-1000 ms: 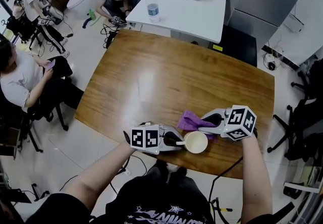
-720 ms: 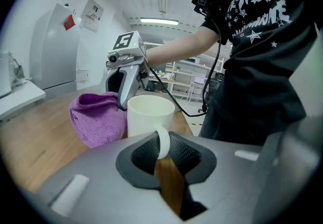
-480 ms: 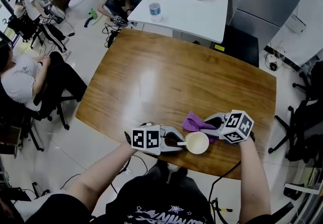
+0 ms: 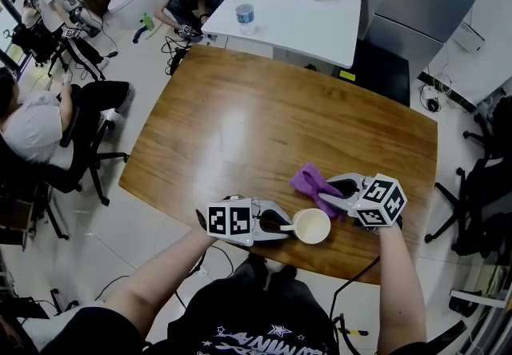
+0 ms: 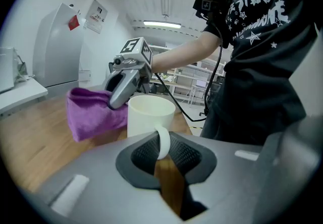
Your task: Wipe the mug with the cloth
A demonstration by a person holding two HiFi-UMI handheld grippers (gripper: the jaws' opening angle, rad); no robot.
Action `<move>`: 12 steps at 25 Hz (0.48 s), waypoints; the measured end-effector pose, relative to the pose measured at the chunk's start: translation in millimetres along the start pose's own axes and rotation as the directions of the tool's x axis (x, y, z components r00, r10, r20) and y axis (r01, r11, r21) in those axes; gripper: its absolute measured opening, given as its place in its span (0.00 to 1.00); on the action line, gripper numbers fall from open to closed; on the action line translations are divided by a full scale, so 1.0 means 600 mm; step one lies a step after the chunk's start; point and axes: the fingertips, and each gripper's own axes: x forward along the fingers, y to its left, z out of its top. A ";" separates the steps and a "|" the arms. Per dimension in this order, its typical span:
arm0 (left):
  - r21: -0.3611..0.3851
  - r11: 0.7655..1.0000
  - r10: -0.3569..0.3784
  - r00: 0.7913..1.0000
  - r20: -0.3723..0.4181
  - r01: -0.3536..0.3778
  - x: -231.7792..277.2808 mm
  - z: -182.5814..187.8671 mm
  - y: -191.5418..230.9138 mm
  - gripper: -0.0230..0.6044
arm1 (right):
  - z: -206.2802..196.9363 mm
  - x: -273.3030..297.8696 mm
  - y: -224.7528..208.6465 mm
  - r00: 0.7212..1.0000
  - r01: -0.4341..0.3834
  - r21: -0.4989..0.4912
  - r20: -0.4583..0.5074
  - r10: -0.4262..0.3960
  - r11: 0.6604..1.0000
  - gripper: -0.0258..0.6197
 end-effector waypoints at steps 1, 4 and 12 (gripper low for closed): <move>0.000 1.000 0.001 1.000 0.001 -0.001 -0.001 0.000 0.000 0.11 | 0.023 -0.005 -0.004 0.997 0.018 0.025 0.071 -0.020 1.000 0.17; 0.003 1.000 0.002 1.000 -0.002 -0.002 -0.002 -0.001 -0.001 0.11 | 0.091 -0.026 -0.019 0.950 0.049 0.136 0.300 -0.088 0.990 0.17; 0.006 1.000 0.004 1.000 -0.006 -0.004 0.003 0.001 -0.001 0.11 | 0.122 -0.001 -0.005 0.909 0.024 0.225 0.401 -0.115 0.974 0.17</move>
